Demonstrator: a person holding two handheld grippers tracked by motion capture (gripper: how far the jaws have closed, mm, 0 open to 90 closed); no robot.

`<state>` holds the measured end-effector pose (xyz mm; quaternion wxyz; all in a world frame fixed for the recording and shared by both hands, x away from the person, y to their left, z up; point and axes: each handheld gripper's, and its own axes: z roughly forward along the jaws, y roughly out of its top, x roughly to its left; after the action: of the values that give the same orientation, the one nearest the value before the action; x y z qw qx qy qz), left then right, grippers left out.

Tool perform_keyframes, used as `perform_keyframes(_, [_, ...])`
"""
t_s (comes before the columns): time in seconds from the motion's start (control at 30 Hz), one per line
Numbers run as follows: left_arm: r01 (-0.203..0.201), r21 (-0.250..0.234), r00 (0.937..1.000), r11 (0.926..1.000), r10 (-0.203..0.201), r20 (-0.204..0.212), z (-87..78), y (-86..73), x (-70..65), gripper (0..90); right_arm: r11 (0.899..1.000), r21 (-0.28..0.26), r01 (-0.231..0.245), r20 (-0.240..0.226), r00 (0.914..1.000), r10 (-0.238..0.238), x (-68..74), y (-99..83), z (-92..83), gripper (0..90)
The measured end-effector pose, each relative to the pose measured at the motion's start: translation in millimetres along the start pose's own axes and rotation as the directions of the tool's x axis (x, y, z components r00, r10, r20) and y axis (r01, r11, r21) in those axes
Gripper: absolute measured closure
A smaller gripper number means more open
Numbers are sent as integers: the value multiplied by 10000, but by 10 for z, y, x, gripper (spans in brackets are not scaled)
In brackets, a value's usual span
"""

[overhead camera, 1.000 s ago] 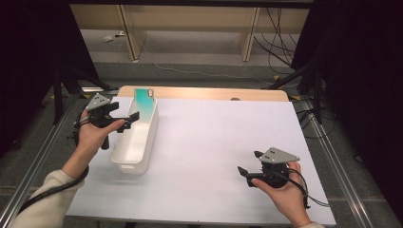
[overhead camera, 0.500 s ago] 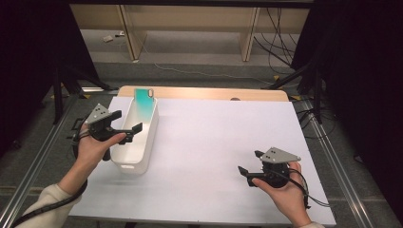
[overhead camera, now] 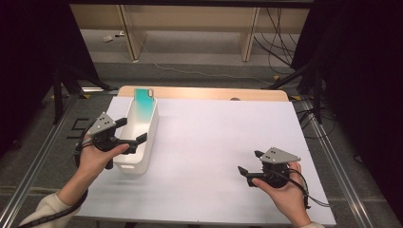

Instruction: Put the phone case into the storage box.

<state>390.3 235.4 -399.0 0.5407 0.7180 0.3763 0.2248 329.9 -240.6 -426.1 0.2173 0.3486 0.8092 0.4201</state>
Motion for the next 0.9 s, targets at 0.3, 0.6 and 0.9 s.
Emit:
perform_keyframes(0.3, [-34, -1, 9999, 10000, 34, 132, -35, -38, -76, 6, 10000, -12, -3, -9, 10000, 3, 1, 0, 2, 206])
perform_keyframes(0.6, [-104, 75, 9996, 9999, 102, 265, -65, -118, -130, 7, 10000, -46, 7, 0, 10000, -7, 10, 4, 3, 206])
perform_keyframes(0.9, [-99, 53, 9990, 9999, 97, 428, -99, -174, -195, 7, 10000, -52, 23, 7, 10000, -23, 10, 5, 1, 206])
